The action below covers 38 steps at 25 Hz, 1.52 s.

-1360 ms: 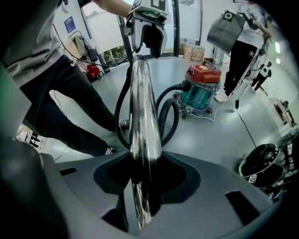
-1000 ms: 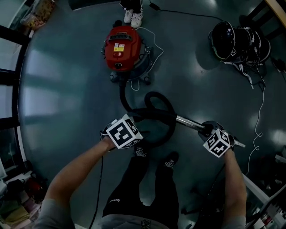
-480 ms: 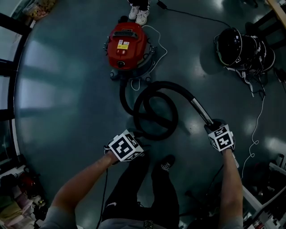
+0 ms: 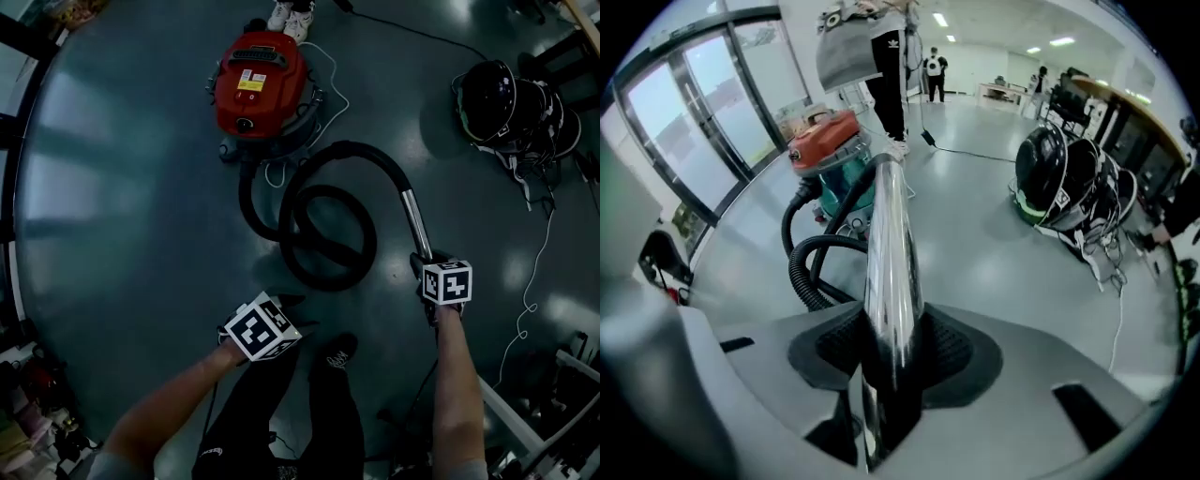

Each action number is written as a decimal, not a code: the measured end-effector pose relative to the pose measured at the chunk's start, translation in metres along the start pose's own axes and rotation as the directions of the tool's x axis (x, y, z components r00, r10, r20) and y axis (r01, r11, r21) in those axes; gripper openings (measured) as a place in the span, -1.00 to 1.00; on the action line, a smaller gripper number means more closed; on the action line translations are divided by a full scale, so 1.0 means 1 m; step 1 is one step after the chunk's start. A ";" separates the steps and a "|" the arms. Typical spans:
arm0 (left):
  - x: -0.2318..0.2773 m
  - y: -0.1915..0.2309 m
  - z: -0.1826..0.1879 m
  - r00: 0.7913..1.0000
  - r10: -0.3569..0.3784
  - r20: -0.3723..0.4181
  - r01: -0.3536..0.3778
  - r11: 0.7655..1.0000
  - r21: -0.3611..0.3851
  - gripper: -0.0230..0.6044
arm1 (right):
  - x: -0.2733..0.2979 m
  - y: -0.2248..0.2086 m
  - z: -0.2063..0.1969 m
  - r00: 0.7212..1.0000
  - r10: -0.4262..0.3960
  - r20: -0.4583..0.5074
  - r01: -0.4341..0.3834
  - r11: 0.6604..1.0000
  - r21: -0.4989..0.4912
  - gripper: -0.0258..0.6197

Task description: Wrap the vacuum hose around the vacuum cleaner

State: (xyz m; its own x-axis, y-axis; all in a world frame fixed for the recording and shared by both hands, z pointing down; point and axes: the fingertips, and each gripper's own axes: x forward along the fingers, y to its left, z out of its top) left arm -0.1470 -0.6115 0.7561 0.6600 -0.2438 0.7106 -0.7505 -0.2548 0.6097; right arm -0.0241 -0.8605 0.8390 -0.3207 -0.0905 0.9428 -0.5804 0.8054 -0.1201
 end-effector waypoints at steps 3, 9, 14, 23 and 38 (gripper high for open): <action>0.021 -0.001 -0.017 1.000 0.015 -0.008 -0.015 1.000 -0.006 -0.12 | 0.030 -0.003 -0.020 0.999 0.040 0.016 -0.042 0.985 0.165 -0.44; 0.096 -0.001 -0.057 0.998 0.055 0.009 -0.055 0.998 -0.024 -0.12 | 0.098 0.004 -0.052 0.982 0.148 0.119 -0.185 0.885 0.428 -0.44; 0.174 -0.004 -0.083 0.998 0.058 -0.013 -0.058 0.998 -0.016 -0.12 | 0.143 0.024 -0.075 0.969 0.163 0.185 -0.238 0.813 0.531 -0.44; 0.287 0.030 -0.120 0.997 0.072 0.029 -0.069 0.994 -0.090 -0.09 | 0.211 0.076 -0.087 0.937 0.091 0.336 -0.291 0.736 0.611 -0.44; 0.402 0.114 -0.157 0.980 0.185 -0.073 -0.183 0.983 0.028 -0.05 | 0.282 0.080 -0.103 0.868 0.066 0.493 -0.374 0.740 0.559 -0.44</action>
State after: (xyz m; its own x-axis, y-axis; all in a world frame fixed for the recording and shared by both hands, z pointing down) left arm 0.0279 -0.5913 1.1668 0.5061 -0.2180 0.8345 -0.8574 -0.2322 0.4593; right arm -0.0840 -0.7616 1.1268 -0.6855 -0.3136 0.6571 -0.7280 0.3018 -0.6155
